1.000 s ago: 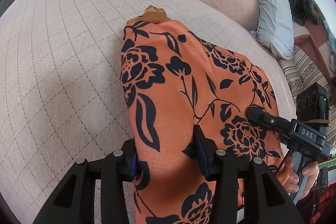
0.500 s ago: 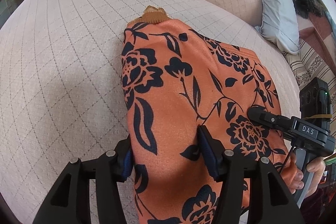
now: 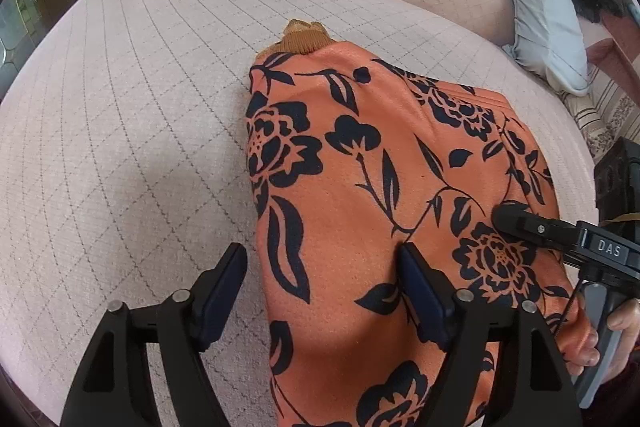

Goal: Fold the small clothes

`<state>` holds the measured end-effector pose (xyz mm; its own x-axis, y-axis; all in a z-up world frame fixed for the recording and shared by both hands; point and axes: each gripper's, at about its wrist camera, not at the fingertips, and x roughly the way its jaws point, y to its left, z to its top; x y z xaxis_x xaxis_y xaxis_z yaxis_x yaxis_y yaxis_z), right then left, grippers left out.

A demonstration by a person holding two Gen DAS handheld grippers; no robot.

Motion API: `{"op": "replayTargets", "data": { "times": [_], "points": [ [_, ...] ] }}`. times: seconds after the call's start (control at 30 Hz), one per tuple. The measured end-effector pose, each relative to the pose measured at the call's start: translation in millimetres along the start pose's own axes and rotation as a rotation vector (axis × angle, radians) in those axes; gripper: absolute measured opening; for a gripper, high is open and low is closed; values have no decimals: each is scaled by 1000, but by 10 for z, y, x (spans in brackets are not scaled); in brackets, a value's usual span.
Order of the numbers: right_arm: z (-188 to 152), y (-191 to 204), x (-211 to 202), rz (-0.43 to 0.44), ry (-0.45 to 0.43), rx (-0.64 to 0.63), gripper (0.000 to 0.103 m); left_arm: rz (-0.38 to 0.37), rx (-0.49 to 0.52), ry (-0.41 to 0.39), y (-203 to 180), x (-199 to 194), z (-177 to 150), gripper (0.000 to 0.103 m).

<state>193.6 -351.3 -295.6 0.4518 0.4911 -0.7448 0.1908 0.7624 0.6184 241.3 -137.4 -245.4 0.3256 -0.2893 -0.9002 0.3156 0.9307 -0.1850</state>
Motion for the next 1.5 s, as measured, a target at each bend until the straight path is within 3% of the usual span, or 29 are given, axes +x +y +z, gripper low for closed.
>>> {"op": "replayTargets", "data": {
  "times": [0.43,0.6,0.73,0.87,0.97,1.03,1.1,1.13,1.23,1.33,1.5],
  "points": [
    [-46,163,-33,-154,-35,-37,68,98,10,-36,-103,37,-10,94],
    [-52,156,-33,-166,-45,-21,69,123,0,-38,-93,114,11,103],
    [-99,143,-94,-172,-63,-10,69,119,-27,-34,-60,125,11,103],
    [-181,191,-315,-205,-137,-23,69,141,-53,-36,-16,8,-42,103],
    [-257,343,-602,-296,-263,-113,69,180,-81,-80,51,-194,-98,103],
    [-326,460,-784,-313,-325,-179,62,217,-111,-136,130,-378,-145,103],
    [-423,598,-915,-332,-367,-258,40,259,-149,-186,238,-553,-243,103],
    [-473,661,-940,-340,-375,-293,38,271,-164,-196,267,-600,-287,103],
    [-637,817,-897,-323,-343,-358,36,316,-200,-222,362,-728,-472,103],
    [-916,952,-775,-315,-281,-420,36,375,-162,-214,331,-751,-613,103],
    [-1145,851,-487,-407,-146,-436,36,466,-71,-107,269,-496,-734,103]
  ]
}}
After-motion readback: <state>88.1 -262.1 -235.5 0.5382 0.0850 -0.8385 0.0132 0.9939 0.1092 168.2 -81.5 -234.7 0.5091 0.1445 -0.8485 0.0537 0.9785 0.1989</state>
